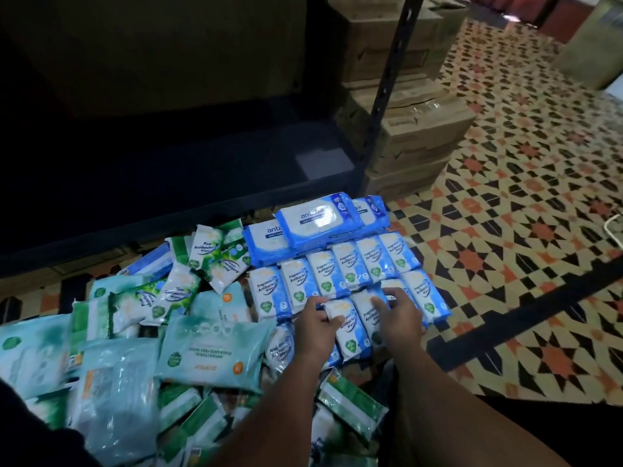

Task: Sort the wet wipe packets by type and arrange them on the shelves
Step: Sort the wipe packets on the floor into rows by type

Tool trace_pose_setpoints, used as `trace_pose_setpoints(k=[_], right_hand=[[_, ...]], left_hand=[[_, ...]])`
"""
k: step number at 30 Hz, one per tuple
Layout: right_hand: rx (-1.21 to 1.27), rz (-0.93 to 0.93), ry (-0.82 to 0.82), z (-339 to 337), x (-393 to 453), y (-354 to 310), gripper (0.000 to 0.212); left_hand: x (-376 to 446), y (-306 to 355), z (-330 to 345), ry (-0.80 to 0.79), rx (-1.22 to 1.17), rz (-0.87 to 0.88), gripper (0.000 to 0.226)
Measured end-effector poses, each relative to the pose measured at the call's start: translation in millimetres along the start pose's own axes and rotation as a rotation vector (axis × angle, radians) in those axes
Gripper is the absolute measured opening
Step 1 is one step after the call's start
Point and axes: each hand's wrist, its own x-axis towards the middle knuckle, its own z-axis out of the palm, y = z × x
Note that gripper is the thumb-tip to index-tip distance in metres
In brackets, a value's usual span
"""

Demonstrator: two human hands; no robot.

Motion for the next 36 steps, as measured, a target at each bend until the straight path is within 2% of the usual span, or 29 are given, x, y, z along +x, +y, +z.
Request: trace_pose_setpoints(k=[4,10,16,22,29,36], right_hand=[[0.018,-0.092,0.004,4.6,2.3,0.5,0.023],[-0.073,-0.096,0.030,9.6,6.9,3.7,0.034],[-0.174,-0.087,0.053,13.6,2.6,8.9,0.043],[-0.326,-0.106,0.080,14.4,-5.4,7.7,0.036],[-0.290,-0.110,0.088,15.3,-11.2,4.2,0.037],[-0.374,-0.077,0.066,14.8,-16.6,-6.4,0.026]], left_hand=[[0.8,-1.7,3.2,0.010,0.019,0.039,0.041],[2.2,-5.1,1.3,0.046,0.273,0.105,0.053],[4.8,-8.5,6.0,0.114,0.258,0.067,0.049],[3.1,-4.3,5.5,0.102,0.158,0.008,0.043],[3.6,-10.5,4.3,0.142,0.198,0.044,0.041],[17.3,4.6,-8.9,0.037,0.164,-0.088,0.031]])
